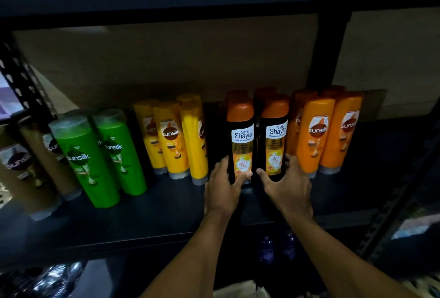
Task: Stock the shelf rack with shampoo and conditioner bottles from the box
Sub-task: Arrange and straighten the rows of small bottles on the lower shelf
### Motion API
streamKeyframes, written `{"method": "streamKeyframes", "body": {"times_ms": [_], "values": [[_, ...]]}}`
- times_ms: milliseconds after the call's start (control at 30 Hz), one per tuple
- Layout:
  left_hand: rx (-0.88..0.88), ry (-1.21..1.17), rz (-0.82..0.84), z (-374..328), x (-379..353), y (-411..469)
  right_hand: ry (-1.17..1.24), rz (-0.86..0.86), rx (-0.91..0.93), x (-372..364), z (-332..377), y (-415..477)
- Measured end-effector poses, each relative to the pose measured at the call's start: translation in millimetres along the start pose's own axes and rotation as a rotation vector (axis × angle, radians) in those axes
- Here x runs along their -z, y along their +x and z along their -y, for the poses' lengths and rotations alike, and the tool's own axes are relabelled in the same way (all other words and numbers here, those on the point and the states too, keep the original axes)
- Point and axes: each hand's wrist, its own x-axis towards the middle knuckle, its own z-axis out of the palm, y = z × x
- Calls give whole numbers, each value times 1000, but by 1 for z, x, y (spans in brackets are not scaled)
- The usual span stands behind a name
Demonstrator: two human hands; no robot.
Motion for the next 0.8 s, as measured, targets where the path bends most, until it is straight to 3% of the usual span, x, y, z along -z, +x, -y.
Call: {"method": "streamKeyframes", "body": {"times_ms": [567,800], "values": [[95,-4,12,9,-2,5,-13,-6,-18,1,3,-1],[51,44,5,7,-2,4,-9,-17,-2,1,2,-1]]}}
